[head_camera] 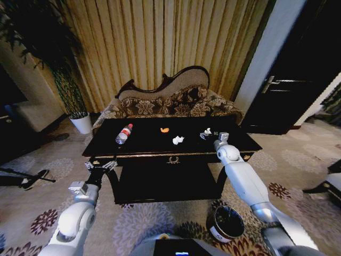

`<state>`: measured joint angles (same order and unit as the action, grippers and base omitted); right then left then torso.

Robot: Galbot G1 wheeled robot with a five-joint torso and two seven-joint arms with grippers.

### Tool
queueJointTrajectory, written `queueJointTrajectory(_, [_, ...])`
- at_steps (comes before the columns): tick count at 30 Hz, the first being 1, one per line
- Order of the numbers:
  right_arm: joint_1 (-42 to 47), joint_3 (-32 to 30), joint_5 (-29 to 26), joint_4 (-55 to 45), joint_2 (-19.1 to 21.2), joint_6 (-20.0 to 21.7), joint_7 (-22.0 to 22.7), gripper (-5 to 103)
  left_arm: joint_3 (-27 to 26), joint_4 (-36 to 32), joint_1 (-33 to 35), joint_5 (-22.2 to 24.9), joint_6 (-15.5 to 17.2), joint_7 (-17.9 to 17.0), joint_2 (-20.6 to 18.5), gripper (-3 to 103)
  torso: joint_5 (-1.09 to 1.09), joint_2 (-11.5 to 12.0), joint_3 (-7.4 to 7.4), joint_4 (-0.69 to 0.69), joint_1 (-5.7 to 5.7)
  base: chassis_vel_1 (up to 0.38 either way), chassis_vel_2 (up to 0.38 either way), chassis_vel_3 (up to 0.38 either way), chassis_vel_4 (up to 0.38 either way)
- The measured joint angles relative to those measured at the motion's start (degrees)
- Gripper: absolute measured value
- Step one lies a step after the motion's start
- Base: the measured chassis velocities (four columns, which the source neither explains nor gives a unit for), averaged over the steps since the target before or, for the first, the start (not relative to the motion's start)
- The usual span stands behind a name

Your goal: Move to the front of the table and place the trash on the table into the trash bin.

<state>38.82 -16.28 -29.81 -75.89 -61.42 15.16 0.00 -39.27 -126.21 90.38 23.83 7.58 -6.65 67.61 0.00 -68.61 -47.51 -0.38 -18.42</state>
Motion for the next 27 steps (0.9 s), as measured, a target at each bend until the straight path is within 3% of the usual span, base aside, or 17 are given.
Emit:
queueJointTrajectory(3, [0.3,-0.2,0.3,-0.2,0.0,-0.1,0.0,49,0.0,-0.1,-0.1,0.2,-0.2,-0.1,0.1,100,0.0,0.0,0.0,0.0,0.0,0.0,0.0,0.0,0.0])
queueJointTrajectory(6, [0.3,-0.2,0.6,-0.2,0.0,-0.2,0.0,44,0.0,-0.1,-0.1,0.3,-0.3,-0.2,0.2,100,0.0,0.0,0.0,0.0,0.0,0.0,0.0,0.0,0.0])
queueJointTrajectory(7, [0.3,-0.1,0.9,-0.2,-0.1,-0.2,0.0,33,0.0,-0.2,-0.1,0.3,-0.4,-0.2,0.3,100,-0.01,0.0,0.0,0.0,0.0,0.0,0.0,0.0,0.0])
queueJointTrajectory(9, [0.3,-0.1,1.0,-0.2,-0.1,-0.3,0.0,33,0.0,-0.2,-0.1,0.3,-0.4,-0.2,0.3,100,0.0,0.0,0.0,0.0,0.0,0.0,0.0,0.0,0.0])
queueJointTrajectory(13, [0.3,0.1,1.3,-0.2,-0.6,-0.4,0.0,12,-0.1,-0.4,0.0,0.4,-0.7,0.1,0.3,100,0.0,0.0,0.0,0.0,0.0,0.0,0.0,0.0,0.0])
queueJointTrajectory(16, [0.3,0.1,1.5,-0.2,-0.7,-0.5,0.0,3,-0.2,-0.4,0.0,0.4,-0.7,0.2,0.3,100,0.0,0.0,0.0,0.01,0.0,0.0,0.0,0.0,0.0])
queueJointTrajectory(27, [1.2,-0.6,1.4,-0.7,-0.6,-1.1,0.0,0,0.0,-0.8,0.1,0.5,-0.8,0.3,0.3,100,0.0,0.0,0.0,0.0,0.0,0.0,0.0,0.0,0.0])
